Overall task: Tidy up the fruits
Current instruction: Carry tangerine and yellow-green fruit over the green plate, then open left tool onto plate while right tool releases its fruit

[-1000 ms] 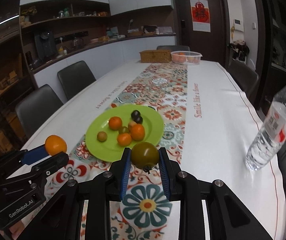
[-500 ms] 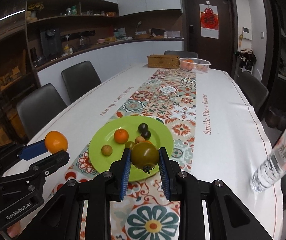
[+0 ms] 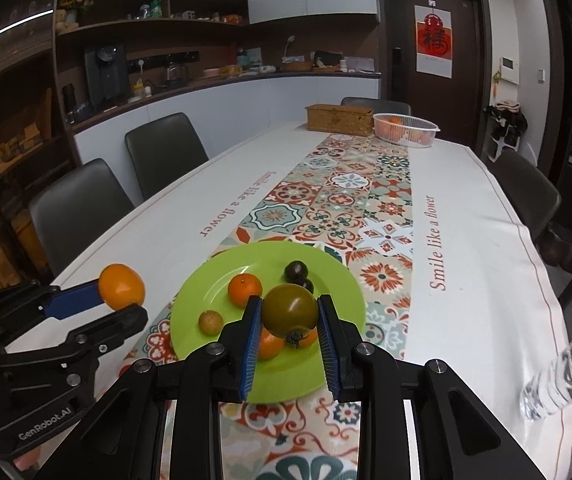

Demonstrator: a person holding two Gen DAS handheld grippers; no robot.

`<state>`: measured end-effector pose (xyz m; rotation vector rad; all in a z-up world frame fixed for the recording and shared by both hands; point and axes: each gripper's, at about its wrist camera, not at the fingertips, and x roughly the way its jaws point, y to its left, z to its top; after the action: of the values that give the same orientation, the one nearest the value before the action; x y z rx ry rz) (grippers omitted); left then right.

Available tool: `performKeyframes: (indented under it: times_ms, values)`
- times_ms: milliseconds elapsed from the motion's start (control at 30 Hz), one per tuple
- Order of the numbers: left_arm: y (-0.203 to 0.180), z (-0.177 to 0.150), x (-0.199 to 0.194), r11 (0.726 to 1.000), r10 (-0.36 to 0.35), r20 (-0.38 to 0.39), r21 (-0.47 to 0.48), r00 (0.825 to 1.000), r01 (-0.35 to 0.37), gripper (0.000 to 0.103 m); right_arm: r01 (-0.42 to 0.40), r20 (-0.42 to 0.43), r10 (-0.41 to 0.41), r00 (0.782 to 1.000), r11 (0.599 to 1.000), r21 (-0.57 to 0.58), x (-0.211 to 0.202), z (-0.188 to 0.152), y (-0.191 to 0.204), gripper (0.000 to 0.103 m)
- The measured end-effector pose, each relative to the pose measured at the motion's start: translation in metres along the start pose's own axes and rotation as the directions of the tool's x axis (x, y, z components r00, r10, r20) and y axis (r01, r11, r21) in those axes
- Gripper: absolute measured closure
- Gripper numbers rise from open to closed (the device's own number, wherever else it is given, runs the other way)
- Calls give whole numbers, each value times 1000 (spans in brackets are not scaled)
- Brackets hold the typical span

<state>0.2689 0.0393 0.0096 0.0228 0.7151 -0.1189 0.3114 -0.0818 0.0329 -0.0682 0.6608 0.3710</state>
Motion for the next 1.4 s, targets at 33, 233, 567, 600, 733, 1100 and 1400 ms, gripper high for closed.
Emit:
performKeyframes:
  times_ms: [33, 233, 567, 600, 733, 1100, 1400]
  values:
    - [2, 0, 4, 1000, 1, -4, 0, 1000, -1, 66, -5, -6, 5, 1000, 1000, -3, 4, 1, 0, 75]
    - [13, 4, 29, 1000, -11, -37, 6, 999, 11, 66, -30, -40, 29, 999, 999, -17, 35, 7, 2, 75]
    - [20, 8, 62, 996, -41, -78, 81, 996, 47, 66, -74, -96, 70, 993, 996, -39, 84, 10, 6, 75]
    - [20, 8, 65, 995, -44, -83, 86, 996, 51, 66, -76, -101, 71, 992, 996, -44, 89, 10, 6, 75]
    - [23, 9, 78, 993, -58, -103, 100, 993, 69, 65, -81, -113, 75, 991, 995, -53, 103, 11, 7, 75]
    - [26, 5, 81, 991, -66, -115, 108, 991, 79, 56, -66, -118, 64, 991, 998, -15, 116, 12, 1, 64]
    - [27, 3, 47, 998, -23, -64, 51, 998, 26, 54, -13, -71, 13, 997, 1000, 4, 76, 5, -5, 61]
